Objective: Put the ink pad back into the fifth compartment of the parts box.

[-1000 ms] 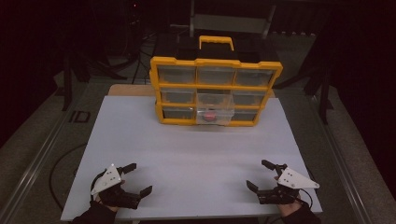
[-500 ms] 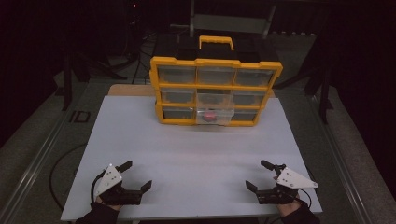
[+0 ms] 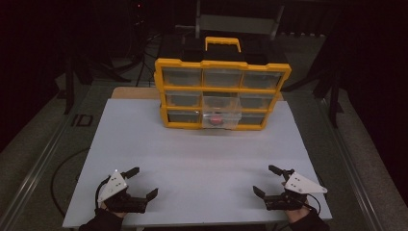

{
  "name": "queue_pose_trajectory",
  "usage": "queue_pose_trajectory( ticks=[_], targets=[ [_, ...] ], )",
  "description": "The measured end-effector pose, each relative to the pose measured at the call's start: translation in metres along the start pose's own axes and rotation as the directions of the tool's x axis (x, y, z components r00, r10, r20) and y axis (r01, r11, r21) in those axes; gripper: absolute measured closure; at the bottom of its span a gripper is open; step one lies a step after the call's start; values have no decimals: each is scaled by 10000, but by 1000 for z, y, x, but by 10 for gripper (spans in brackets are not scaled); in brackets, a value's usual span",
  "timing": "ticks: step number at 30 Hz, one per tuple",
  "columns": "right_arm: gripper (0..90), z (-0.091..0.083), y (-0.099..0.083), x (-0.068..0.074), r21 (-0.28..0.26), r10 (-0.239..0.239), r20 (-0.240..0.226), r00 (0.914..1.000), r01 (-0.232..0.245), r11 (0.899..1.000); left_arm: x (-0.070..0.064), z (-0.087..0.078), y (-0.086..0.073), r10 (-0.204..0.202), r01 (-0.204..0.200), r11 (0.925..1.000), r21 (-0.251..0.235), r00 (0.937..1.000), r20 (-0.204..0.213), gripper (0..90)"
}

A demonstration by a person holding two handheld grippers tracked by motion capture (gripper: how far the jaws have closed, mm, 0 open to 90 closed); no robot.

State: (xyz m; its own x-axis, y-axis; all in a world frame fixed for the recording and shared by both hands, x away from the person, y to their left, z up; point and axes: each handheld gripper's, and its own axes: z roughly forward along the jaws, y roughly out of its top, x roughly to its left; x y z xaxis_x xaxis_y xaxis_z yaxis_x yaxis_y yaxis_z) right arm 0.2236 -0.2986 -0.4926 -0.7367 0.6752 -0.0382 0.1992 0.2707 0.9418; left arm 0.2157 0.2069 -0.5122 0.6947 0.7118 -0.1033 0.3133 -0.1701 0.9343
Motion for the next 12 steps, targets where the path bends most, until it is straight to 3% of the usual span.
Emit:
queue_pose_trajectory(
  ticks=[12],
  targets=[
    [77, 0, 0, 0, 80, 22, 3, 10000, -22, 10000, 0, -1, 1, 12, -12, 9999, -107, 10000, 22, 0]
  ],
)
